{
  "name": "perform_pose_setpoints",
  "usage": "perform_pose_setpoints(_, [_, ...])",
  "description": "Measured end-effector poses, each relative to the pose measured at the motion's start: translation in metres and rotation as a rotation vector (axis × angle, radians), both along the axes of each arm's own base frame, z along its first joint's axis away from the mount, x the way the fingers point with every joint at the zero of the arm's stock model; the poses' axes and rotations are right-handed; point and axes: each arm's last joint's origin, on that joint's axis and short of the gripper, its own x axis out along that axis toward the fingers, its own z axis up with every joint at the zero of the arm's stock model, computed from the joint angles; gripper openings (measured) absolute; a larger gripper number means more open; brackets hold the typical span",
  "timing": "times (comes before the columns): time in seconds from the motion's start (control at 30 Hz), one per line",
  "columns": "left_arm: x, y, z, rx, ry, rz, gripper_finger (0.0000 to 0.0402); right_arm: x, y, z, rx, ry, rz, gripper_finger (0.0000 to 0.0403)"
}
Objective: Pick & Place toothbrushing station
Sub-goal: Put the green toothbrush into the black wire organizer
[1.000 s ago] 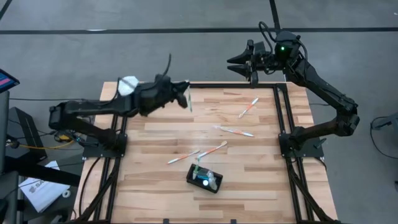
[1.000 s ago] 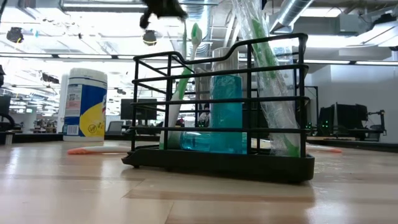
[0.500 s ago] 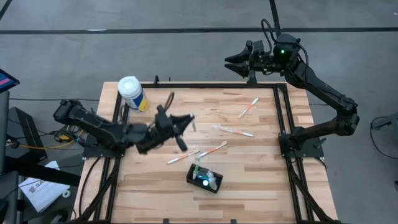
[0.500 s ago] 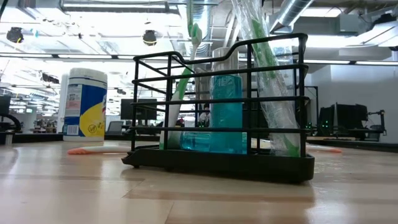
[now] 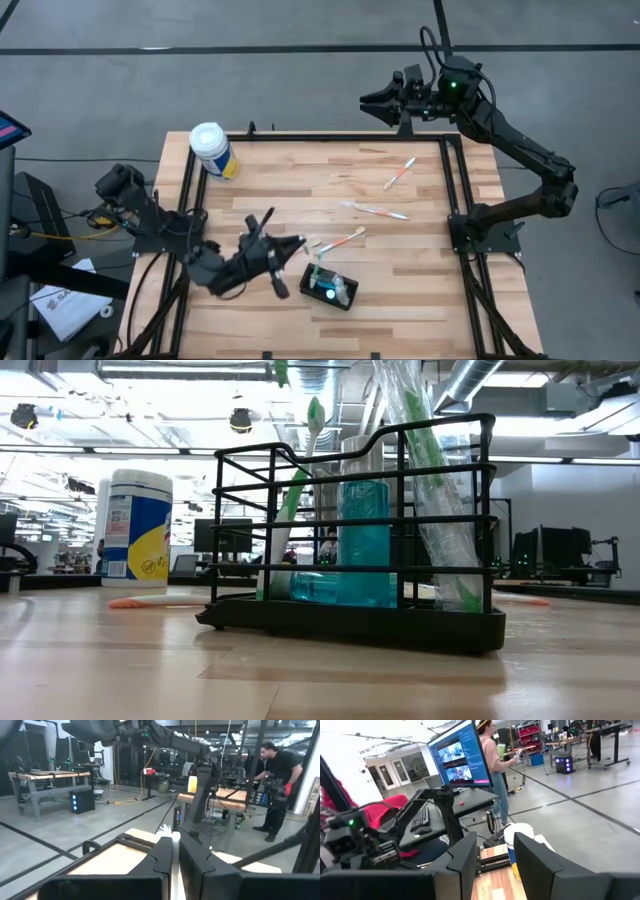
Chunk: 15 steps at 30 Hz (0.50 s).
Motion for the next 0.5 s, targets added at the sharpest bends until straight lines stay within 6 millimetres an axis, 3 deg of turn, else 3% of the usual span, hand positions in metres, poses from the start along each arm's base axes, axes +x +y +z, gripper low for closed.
perform_pose_setpoints(0.23, [0.006,-0.011,-0.015,0.046,0.047,-0.003,0.0006,0.002,0.004,0.0,0.018,0.0,0.018,0.0122])
perform_pose_setpoints(0.5, [0.024,-0.025,-0.05,0.003,0.071,-0.008,0.0006,0.008,0.015,0.0,-0.01,0.001,0.063,0.0122])
